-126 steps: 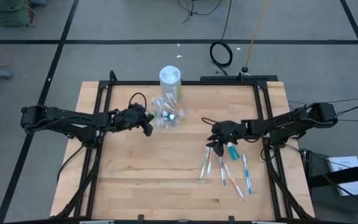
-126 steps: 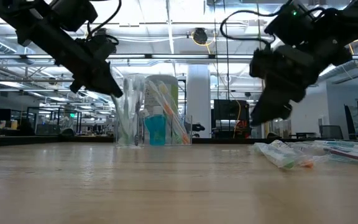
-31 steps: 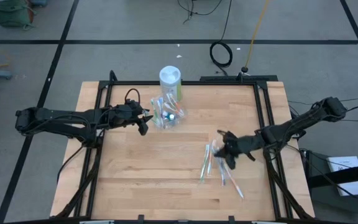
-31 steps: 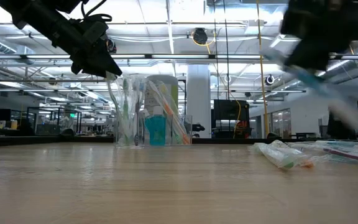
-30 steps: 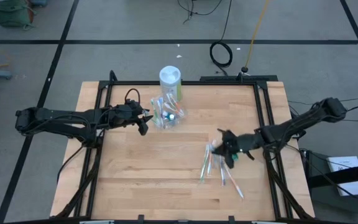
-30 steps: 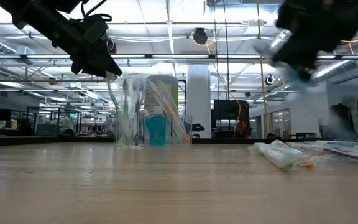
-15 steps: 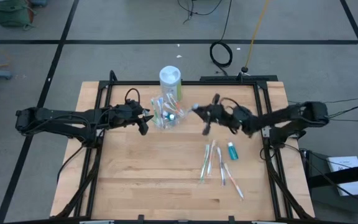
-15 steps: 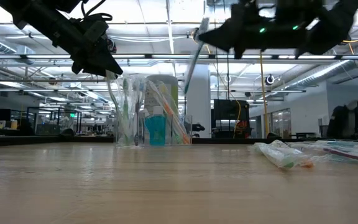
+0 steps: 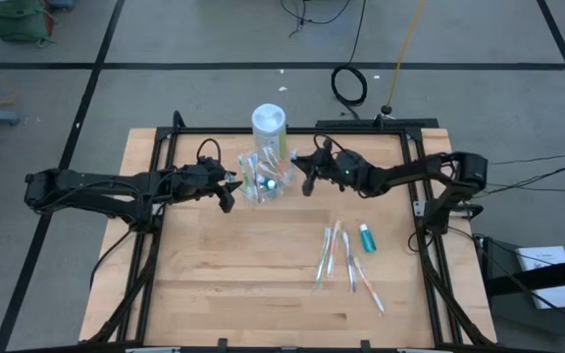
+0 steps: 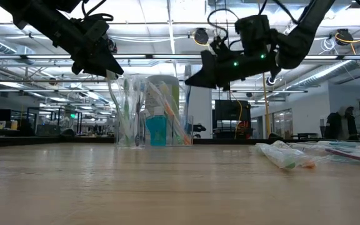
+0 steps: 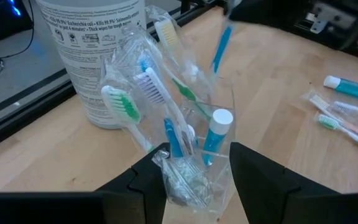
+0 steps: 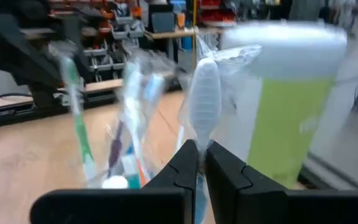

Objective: Pick & Place toothbrushing station
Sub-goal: Put the blue toothbrush into the transparent organizer, then put the green toothbrush into the transparent organizer

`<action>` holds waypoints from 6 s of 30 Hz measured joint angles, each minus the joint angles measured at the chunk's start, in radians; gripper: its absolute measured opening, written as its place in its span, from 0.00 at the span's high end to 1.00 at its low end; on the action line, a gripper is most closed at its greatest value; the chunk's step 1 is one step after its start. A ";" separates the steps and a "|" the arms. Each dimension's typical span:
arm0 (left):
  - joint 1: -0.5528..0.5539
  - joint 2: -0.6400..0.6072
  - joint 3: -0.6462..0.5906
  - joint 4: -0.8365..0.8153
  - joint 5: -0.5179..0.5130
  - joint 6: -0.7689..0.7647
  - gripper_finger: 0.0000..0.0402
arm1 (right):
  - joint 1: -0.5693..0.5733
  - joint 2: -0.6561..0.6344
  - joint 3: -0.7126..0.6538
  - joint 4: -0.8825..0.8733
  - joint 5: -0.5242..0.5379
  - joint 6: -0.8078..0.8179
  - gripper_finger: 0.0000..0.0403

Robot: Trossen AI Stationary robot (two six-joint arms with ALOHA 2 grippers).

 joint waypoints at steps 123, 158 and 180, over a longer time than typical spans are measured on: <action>-0.294 1.349 1.080 -0.097 0.153 -0.320 0.63 | 0.283 -0.633 -0.124 -1.414 -0.020 0.223 0.58; -0.357 0.620 0.520 -0.219 -1.078 -0.358 1.00 | 0.284 -0.633 -0.123 -1.336 -0.020 0.220 0.58; -0.219 0.632 0.344 0.751 -0.762 0.402 1.00 | 0.284 -0.632 -0.123 -1.032 -0.020 0.034 0.58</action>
